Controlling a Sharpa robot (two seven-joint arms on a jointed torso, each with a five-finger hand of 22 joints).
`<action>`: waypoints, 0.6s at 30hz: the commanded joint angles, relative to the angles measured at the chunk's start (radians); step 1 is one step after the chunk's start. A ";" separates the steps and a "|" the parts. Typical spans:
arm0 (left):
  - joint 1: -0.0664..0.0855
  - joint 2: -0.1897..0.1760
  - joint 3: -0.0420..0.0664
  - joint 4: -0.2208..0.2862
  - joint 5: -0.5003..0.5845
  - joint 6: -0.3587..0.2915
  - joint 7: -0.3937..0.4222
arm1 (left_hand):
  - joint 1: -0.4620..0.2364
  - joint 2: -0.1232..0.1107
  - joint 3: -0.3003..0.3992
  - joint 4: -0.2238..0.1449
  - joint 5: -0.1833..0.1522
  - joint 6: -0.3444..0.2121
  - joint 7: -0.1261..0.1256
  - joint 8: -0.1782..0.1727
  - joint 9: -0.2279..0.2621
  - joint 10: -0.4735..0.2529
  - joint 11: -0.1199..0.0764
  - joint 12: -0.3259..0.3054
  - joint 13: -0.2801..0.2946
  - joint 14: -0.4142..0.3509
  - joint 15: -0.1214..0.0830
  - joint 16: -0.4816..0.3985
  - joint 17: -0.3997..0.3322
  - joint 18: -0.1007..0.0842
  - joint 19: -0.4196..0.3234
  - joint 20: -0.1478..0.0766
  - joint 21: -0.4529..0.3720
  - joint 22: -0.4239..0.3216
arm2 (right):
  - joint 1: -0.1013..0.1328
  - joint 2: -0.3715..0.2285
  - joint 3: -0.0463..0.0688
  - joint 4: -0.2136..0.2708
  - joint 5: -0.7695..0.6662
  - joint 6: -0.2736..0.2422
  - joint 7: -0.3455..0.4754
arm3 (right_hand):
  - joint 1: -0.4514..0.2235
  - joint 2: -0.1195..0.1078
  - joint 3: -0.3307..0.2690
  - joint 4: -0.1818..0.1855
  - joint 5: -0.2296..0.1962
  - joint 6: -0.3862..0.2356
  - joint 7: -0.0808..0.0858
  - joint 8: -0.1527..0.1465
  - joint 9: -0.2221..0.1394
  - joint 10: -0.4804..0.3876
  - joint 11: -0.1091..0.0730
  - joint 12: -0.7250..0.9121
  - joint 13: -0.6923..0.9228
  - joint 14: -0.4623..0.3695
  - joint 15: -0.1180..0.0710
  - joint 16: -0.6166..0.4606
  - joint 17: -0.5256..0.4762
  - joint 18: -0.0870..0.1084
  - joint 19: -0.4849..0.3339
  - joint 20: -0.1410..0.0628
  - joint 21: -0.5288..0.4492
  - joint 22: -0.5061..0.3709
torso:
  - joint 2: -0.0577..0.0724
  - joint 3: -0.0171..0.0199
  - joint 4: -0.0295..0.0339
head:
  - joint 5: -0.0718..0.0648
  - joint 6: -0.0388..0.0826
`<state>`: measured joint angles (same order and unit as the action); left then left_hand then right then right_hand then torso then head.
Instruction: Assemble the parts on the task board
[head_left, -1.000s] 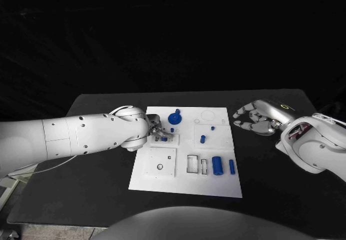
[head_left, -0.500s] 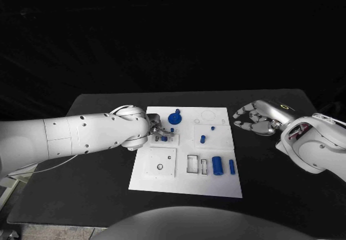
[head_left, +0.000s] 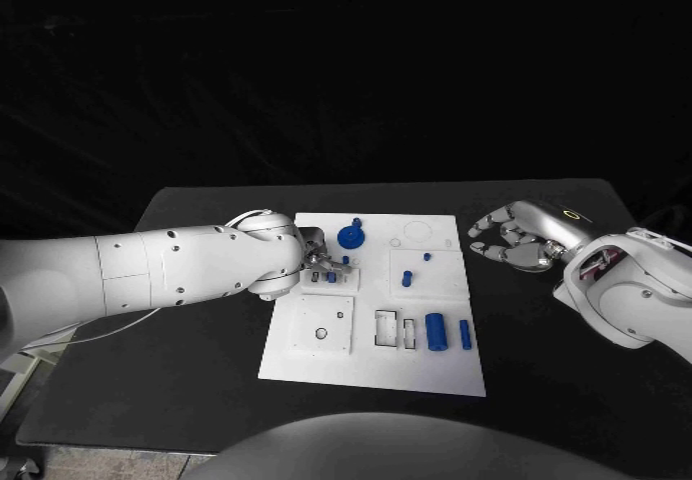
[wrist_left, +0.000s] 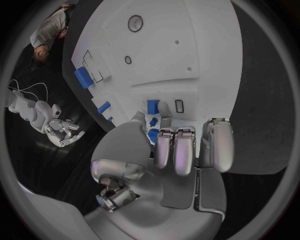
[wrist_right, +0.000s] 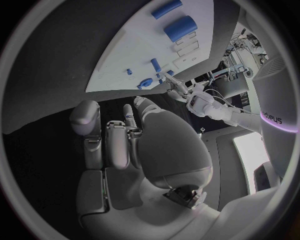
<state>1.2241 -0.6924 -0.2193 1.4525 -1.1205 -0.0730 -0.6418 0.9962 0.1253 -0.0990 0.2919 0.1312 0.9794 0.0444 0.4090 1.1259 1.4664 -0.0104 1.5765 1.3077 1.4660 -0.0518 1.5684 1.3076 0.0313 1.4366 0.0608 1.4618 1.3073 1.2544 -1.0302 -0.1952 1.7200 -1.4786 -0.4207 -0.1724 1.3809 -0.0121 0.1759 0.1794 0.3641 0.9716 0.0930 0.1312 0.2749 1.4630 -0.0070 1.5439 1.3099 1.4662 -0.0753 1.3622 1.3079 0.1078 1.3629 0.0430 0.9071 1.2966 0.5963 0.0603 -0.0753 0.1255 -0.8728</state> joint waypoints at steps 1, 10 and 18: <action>-0.004 0.004 -0.003 0.000 0.010 0.025 -0.001 | 0.016 0.003 -0.003 -0.005 0.007 0.001 -0.003 0.006 0.004 0.104 -0.007 -0.006 0.263 0.105 -0.006 0.002 0.263 0.009 0.006 -0.002 0.000 0.169 | -0.002 0.000 0.000 -0.002 0.001 0.005 -0.001 | 0.007 0.001 0.006 0.001 0.008 0.008 0.000 -0.004 -0.001 0.076 0.007 -0.006 0.230 0.059 0.010 -0.005 0.069 0.016 -0.004 0.001 -0.004 0.000 | 0.000 0.0002 0.0002 | 0.001 0.000; -0.004 0.006 -0.003 -0.003 0.010 0.026 0.000 | 0.052 0.002 0.002 -0.007 0.032 -0.005 -0.006 0.013 0.017 0.104 -0.010 -0.006 0.263 0.105 -0.009 0.002 0.263 0.009 0.006 -0.006 -0.001 0.171 | -0.003 0.001 0.000 -0.003 0.001 0.004 -0.001 | 0.008 0.002 0.009 0.000 0.013 0.008 0.000 -0.004 -0.002 0.070 0.007 -0.013 0.224 0.059 0.010 -0.005 0.068 0.016 -0.004 0.001 -0.005 0.000 | 0.000 0.0002 -0.0005 | 0.001 0.000; -0.004 0.001 -0.002 0.000 0.004 0.036 -0.002 | 0.080 -0.003 0.007 -0.010 0.056 -0.013 -0.007 0.014 0.024 0.104 -0.012 -0.006 0.263 0.105 -0.010 0.002 0.263 0.010 0.005 -0.008 -0.004 0.171 | -0.003 -0.001 0.000 -0.004 0.002 0.005 -0.001 | 0.008 0.002 0.010 0.000 0.015 0.007 0.000 -0.004 -0.002 0.068 0.007 -0.015 0.222 0.059 0.010 -0.005 0.068 0.016 -0.004 0.001 -0.006 0.000 | -0.001 0.0004 0.0002 | -0.001 0.000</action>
<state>1.2241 -0.6915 -0.2189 1.4496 -1.1197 -0.0688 -0.6428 1.0686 0.1211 -0.0932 0.2862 0.1840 0.9733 0.0382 0.4205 1.1492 1.4662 -0.0176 1.5765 1.3077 1.4696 -0.0554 1.5684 1.3074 0.0313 1.4404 0.0570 1.4619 1.3080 1.2517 -1.0309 -0.1953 1.7175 -1.4762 -0.4207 -0.1720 1.3808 -0.0122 0.1813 0.1795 0.3740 0.9716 0.0930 0.1313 0.2740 1.4629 -0.0070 1.5361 1.3104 1.4663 -0.0752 1.3622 1.3077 0.1077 1.3629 0.0430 0.9071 1.2967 0.5958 0.0607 -0.0754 0.1243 -0.8728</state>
